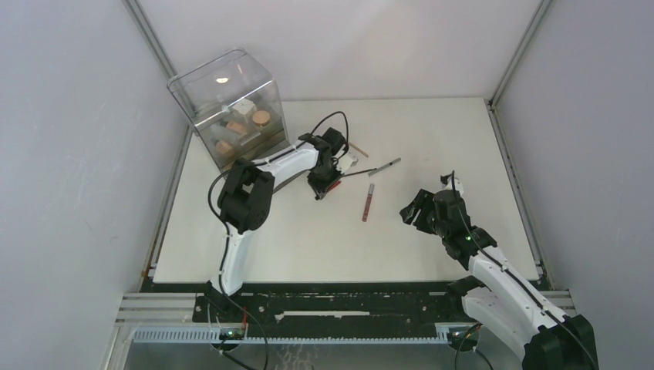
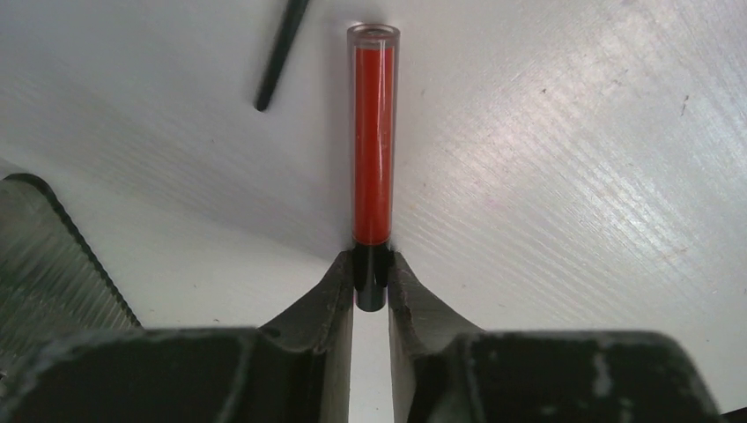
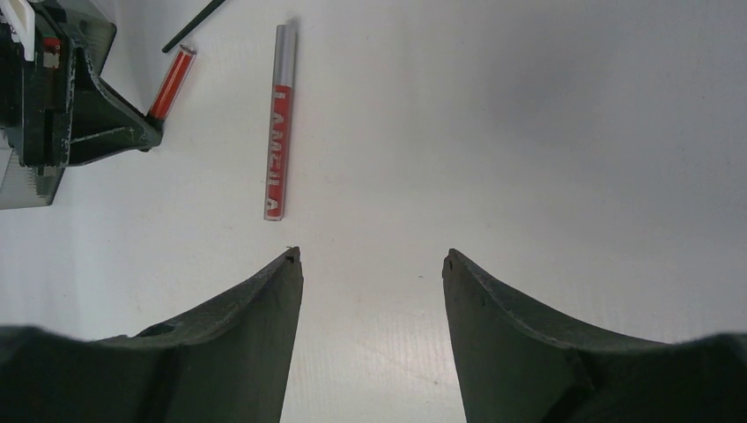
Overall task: Organize the makeup
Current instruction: Pick up the makeup from the center of the board, then place the makeup in the drawer.
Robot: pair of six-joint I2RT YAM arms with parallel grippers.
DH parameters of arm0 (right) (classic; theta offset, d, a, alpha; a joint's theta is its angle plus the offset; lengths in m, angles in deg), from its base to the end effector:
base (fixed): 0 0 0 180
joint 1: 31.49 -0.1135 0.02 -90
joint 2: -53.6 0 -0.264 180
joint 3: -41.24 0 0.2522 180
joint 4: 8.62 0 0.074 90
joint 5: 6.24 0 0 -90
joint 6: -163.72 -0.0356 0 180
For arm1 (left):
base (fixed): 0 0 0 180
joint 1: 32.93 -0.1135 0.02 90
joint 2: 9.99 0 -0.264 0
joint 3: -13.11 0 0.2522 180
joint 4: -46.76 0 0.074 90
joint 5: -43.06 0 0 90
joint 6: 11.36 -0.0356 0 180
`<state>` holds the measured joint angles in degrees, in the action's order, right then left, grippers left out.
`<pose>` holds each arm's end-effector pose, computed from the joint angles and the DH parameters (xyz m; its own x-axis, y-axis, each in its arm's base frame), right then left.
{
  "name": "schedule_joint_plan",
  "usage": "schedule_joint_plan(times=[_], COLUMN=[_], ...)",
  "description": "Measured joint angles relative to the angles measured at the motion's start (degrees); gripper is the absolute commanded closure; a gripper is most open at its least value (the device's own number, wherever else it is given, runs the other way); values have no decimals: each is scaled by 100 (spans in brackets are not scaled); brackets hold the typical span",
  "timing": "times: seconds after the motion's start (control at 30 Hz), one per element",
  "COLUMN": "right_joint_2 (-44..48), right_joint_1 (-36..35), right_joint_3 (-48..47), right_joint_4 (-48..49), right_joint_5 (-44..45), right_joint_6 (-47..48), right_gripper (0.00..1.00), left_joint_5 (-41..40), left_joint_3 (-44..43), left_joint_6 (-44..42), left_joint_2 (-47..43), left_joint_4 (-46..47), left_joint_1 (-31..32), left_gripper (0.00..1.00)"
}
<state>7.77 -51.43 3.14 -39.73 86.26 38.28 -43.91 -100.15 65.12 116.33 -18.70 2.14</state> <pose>0.1616 0.0570 0.2002 -0.6594 0.3770 -0.6505 0.0903 0.8986 0.4294 0.3622 -0.2566 0.1619 -0.6437 0.7371 -0.2056 0.7538 0.6571 -0.0038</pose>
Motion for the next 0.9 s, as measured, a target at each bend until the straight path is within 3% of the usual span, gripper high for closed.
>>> schedule_joint_plan(times=[0.17, 0.43, 0.7, 0.73, 0.8, 0.83, 0.9], right_joint_2=[0, 0, -4, -4, -7, -7, -11], right_joint_1=[0, 0, 0, 0, 0, 0, 0], right_joint_3=[0, 15, 31, 31, 31, 31, 31], right_joint_4=[0, 9, 37, 39, 42, 44, 50], right_joint_5=[0, 0, 0, 0, 0, -2, -2], right_joint_6=[0, 0, 0, 0, 0, 0, 0], right_gripper=[33, 33, 33, 33, 33, 33, 33], left_joint_5=[-94, -640, -1829, -2009, -2485, -2706, -3261], left_joint_3=[74, 273, 568, 608, 708, 767, 909], left_joint_6=[-2, -4, -57, -59, -61, -118, -129], left_joint_2=[-72, -715, -1808, -1912, -2072, -2118, -2159], left_joint_4=[-52, -219, -260, -238, -85, 2, 216], left_joint_1=[0, 0, -275, -378, -592, -680, -857], left_gripper=[100, 100, 99, 95, 49, 34, 28])
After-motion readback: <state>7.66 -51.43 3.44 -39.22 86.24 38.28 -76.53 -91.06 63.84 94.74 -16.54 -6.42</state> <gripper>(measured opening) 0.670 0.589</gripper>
